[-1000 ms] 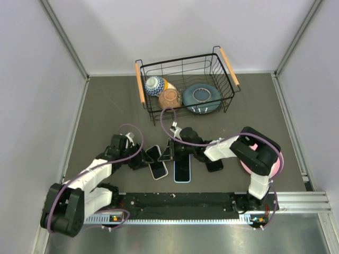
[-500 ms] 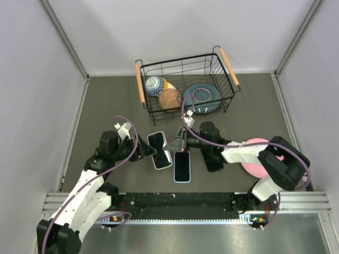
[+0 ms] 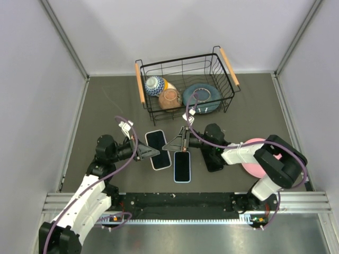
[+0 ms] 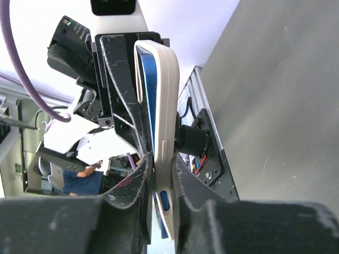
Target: Put the phone into the phone case
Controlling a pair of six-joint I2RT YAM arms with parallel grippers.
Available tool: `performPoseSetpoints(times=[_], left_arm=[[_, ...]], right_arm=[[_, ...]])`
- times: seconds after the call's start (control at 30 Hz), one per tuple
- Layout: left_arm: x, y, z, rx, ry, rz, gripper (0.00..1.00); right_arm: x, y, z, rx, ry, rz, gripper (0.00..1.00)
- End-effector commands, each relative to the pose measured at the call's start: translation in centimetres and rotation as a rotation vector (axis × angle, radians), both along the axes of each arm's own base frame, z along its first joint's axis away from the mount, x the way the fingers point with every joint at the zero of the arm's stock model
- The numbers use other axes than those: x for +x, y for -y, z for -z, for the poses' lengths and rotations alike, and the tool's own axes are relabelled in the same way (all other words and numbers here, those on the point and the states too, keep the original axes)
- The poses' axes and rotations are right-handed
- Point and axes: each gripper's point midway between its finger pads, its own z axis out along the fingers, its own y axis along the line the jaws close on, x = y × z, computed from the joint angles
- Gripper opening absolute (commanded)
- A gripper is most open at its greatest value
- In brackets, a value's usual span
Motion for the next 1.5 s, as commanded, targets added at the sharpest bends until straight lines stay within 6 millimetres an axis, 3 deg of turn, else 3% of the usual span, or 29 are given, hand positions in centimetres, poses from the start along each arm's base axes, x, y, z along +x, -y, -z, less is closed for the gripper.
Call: performPoseSetpoints(times=[0.0, 0.1, 0.2, 0.37, 0.57, 1.07, 1.13, 1.17, 1.2, 1.47], left_arm=[[-0.1, 0.2, -1.7, -0.047, 0.082, 0.022, 0.00], [-0.1, 0.2, -1.7, -0.048, 0.085, 0.023, 0.00], [0.1, 0.2, -2.0, -0.050, 0.093, 0.017, 0.00], [0.3, 0.3, -2.5, -0.056, 0.111, 0.013, 0.00], [0.6, 0.4, -2.6, -0.059, 0.121, 0.014, 0.00], [2.1, -0.2, 0.6, 0.041, 0.088, -0.050, 0.00], [2.3, -0.5, 1.4, 0.094, 0.083, -0.061, 0.00], [2.4, -0.6, 1.8, 0.116, 0.079, -0.067, 0.00], [2.6, -0.9, 2.1, 0.146, 0.080, -0.079, 0.00], [2.0, -0.9, 1.6, 0.169, 0.098, -0.047, 0.00]], right_arm=[[-0.9, 0.2, -3.4, 0.119, 0.100, -0.037, 0.20], [-1.2, 0.5, -2.9, 0.103, 0.110, -0.044, 0.48], [-1.9, 1.1, -1.7, 0.073, 0.097, -0.055, 0.56], [-3.0, 2.0, -0.2, 0.059, 0.066, -0.061, 0.58], [-3.7, 2.2, -0.3, 0.098, 0.049, -0.083, 0.57], [-4.8, 1.8, -0.4, 0.169, -0.005, -0.105, 0.40], [-4.7, 1.9, -0.5, 0.170, -0.009, -0.093, 0.26], [-4.6, 1.9, -0.7, 0.173, -0.007, -0.080, 0.08], [-4.5, 1.9, -0.9, 0.175, -0.007, -0.074, 0.00], [-3.7, 1.4, -0.7, 0.086, 0.029, -0.012, 0.00]])
